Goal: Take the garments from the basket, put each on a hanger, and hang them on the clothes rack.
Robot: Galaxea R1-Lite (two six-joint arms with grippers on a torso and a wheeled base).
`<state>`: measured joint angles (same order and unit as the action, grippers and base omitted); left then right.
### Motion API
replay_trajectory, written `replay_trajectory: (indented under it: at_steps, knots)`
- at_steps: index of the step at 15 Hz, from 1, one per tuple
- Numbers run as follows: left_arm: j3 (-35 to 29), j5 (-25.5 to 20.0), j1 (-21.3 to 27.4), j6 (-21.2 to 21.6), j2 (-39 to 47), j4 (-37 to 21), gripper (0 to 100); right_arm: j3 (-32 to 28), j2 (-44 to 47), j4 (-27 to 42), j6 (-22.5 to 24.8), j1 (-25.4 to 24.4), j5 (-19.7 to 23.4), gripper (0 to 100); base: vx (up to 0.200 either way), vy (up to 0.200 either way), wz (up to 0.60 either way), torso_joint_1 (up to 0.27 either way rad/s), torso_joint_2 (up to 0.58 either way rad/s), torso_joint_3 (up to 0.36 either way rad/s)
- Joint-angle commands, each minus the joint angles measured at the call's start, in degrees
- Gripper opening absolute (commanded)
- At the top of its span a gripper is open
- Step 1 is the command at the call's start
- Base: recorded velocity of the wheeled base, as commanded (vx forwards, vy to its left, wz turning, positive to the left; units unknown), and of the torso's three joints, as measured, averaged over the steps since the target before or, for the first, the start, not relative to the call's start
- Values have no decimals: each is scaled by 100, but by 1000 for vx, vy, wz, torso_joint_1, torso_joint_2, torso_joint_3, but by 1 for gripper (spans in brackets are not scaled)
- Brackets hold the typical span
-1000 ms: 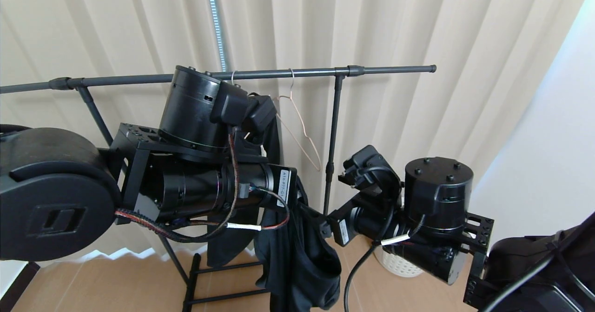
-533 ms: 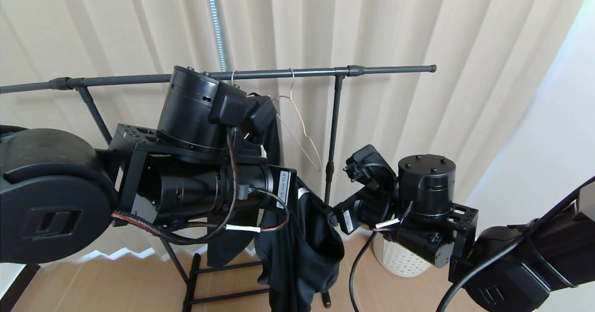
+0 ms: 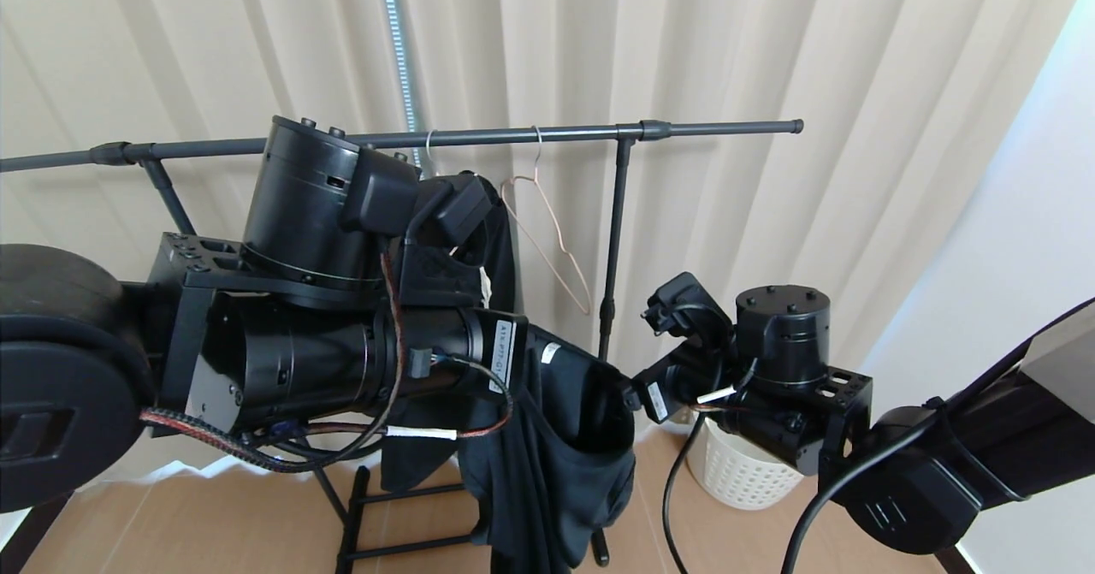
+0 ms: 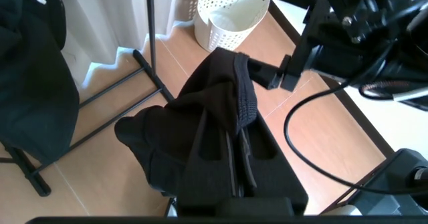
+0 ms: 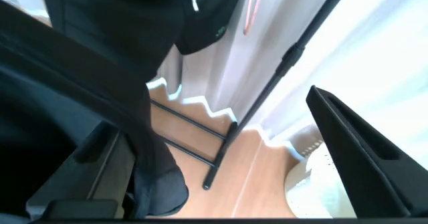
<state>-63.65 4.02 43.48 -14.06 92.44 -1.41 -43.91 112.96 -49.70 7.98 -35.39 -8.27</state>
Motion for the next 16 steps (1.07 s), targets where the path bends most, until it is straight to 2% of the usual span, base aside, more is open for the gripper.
replay_trajectory:
  at_steps: [1,2,3,7,13,15,16]
  knots:
    - [45,2,2,-1,-95,1,0,-3,86,-13,19,32,0,100,0,0,0,0,0,0]
    - [63,2,2,8,-95,1,0,5,95,-13,19,32,-8,100,0,0,0,0,0,0]
    - [89,2,2,26,-121,1,0,-3,104,-13,19,67,-8,0,0,0,0,0,0,0]
    - [230,2,-33,34,-121,1,0,-56,42,-31,19,129,-140,0,0,0,0,0,0,0]
    - [713,2,-147,114,-112,18,0,-162,-608,-22,19,472,-149,0,0,0,0,0,0,0]
    - [880,2,-130,114,-104,124,0,-162,-723,-31,10,472,-149,0,0,0,0,0,0,0]
    - [1039,2,-94,131,-112,361,0,-153,-775,-31,10,472,-158,0,0,0,0,0,0,0]
